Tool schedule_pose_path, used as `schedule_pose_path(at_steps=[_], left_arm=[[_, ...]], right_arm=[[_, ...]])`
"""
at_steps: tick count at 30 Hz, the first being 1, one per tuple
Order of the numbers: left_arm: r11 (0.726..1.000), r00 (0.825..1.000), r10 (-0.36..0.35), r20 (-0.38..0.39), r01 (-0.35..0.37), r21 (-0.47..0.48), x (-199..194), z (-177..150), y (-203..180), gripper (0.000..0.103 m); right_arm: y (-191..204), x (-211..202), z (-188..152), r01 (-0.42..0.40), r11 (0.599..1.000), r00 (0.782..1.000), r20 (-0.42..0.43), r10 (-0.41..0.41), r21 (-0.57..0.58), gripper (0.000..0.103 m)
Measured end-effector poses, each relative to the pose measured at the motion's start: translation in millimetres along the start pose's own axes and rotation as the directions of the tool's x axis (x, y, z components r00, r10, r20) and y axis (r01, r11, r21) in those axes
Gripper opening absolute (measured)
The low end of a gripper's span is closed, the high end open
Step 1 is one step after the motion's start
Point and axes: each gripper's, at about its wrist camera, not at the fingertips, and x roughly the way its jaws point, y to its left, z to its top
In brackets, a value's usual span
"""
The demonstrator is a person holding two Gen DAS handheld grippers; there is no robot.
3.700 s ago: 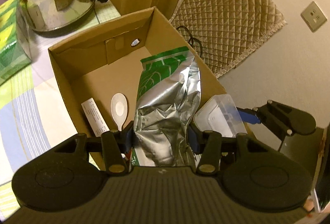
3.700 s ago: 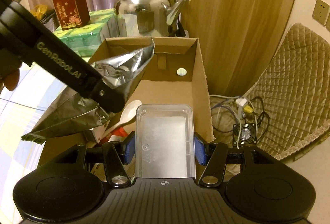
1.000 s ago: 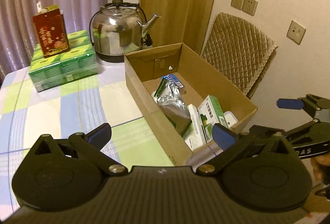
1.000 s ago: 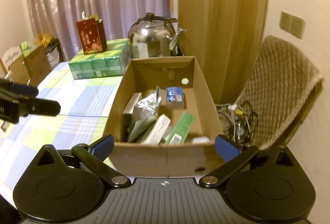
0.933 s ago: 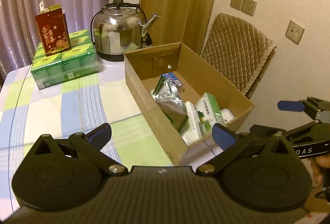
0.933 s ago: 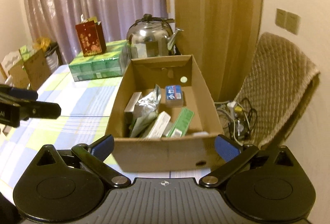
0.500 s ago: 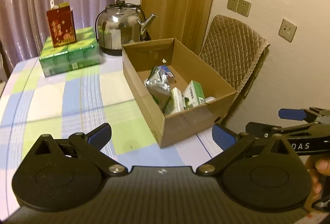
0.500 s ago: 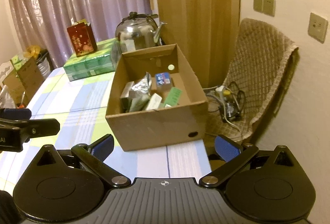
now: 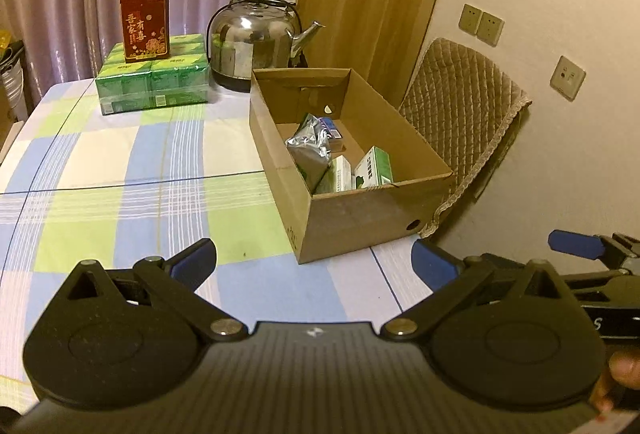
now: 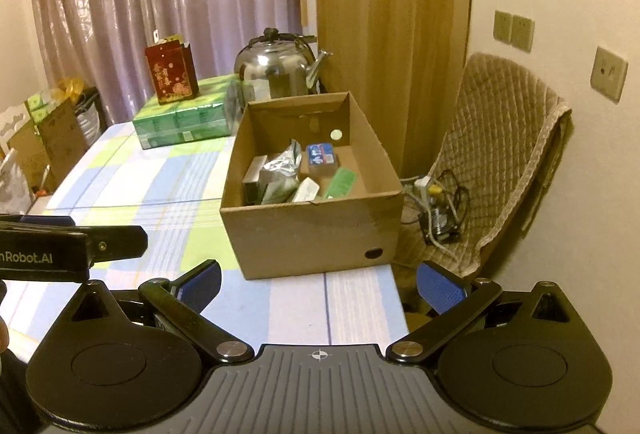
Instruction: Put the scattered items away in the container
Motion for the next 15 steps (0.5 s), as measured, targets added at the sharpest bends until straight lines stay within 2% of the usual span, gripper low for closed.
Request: schedule_pose_path(at_steps=[15], left_arm=[[0.999, 0.999, 0.034, -0.022, -0.034, -0.008, 6.7, -6.8, 7.6, 0.102]], right_arm=[[-0.9, -1.8, -8.9, 0.033, 0.999, 0.999, 0.009, -0.033, -0.033, 0.101]])
